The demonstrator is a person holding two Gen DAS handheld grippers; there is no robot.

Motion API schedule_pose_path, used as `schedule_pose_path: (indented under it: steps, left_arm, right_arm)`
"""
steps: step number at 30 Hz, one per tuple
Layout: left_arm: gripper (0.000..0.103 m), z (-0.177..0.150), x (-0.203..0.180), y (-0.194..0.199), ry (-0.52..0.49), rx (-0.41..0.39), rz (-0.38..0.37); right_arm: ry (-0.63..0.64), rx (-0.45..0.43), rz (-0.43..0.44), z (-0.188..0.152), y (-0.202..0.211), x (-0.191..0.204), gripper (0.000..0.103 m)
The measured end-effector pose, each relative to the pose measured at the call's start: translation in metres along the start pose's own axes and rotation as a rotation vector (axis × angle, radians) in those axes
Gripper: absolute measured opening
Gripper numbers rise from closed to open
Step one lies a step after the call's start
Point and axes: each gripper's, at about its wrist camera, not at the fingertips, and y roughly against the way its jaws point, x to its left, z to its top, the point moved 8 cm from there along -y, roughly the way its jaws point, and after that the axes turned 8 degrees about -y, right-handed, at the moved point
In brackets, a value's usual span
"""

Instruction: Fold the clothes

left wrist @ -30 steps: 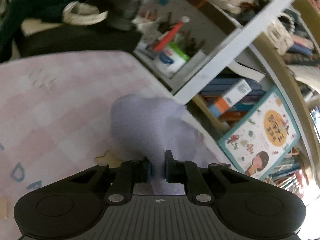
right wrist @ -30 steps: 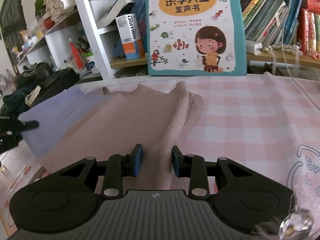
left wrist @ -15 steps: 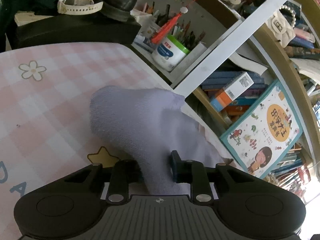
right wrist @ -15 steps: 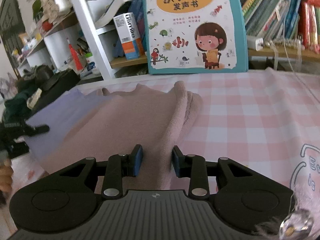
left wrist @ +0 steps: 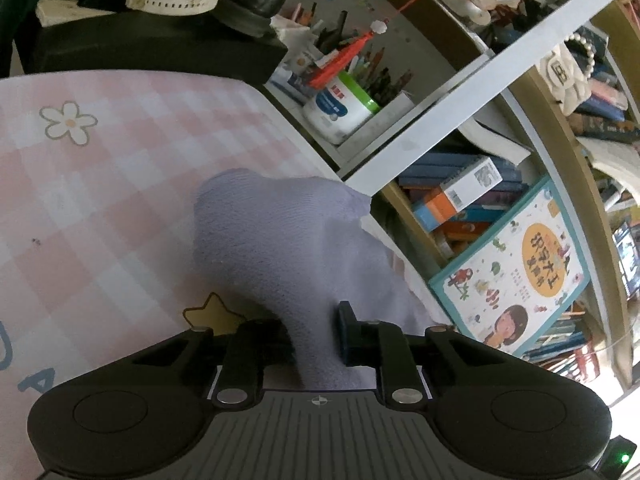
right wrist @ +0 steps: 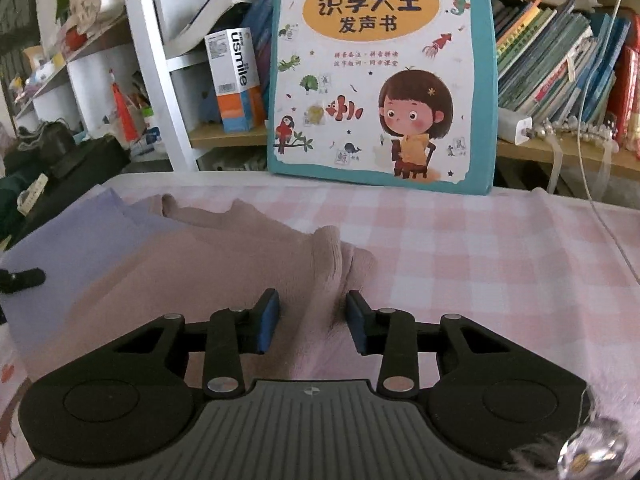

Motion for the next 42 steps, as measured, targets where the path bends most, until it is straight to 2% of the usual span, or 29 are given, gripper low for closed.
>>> schedule_pose_path:
  steps: [5,9,13,25,27,29,32,37,39,42]
  left_arm:
    - [0.012,0.004,-0.008,0.003,-0.026,-0.006,0.003]
    - [0.012,0.015,-0.035,0.015,-0.126,-0.050,-0.002]
    - [0.012,0.023,-0.079,0.027,-0.274,-0.103,-0.015]
    - [0.013,-0.080,-0.227,0.018,-1.014,-0.055,-0.040]
    - [0.018,-0.098,-0.251,0.016,-1.138,-0.045,-0.044]
    - [0.022,-0.127,-0.253,0.006,-1.214,0.044,-0.055]
    - [0.032,-0.157,-0.249,0.001,-1.350,0.052,-0.014]
    - [0.047,-0.172,-0.251,0.005,-1.445,0.049,-0.002]
    - [0.055,-0.171,-0.253,0.012,-1.423,0.056,-0.035]
    - [0.057,-0.168,-0.254,0.024,-1.362,0.075,-0.110]
  right_arm:
    - [-0.048,-0.023,0.034,-0.002,0.003,-0.007,0.032]
    - [-0.057,-0.036,0.034,-0.003,0.005,-0.006,0.031]
    - [-0.071,-0.038,0.041,-0.002,0.005,-0.007,0.030]
    - [-0.139,-0.016,0.078,-0.001,0.007,-0.015,0.030]
    - [-0.161,-0.009,0.089,0.000,0.008,-0.018,0.030]
    - [-0.186,-0.001,0.101,0.000,0.009,-0.020,0.030]
    - [-0.215,0.008,0.116,0.000,0.009,-0.024,0.031]
    - [-0.265,0.018,0.131,0.000,0.009,-0.029,0.033]
    - [-0.303,0.013,0.133,0.001,0.012,-0.034,0.034]
    - [-0.373,-0.036,0.133,0.006,0.024,-0.048,0.035]
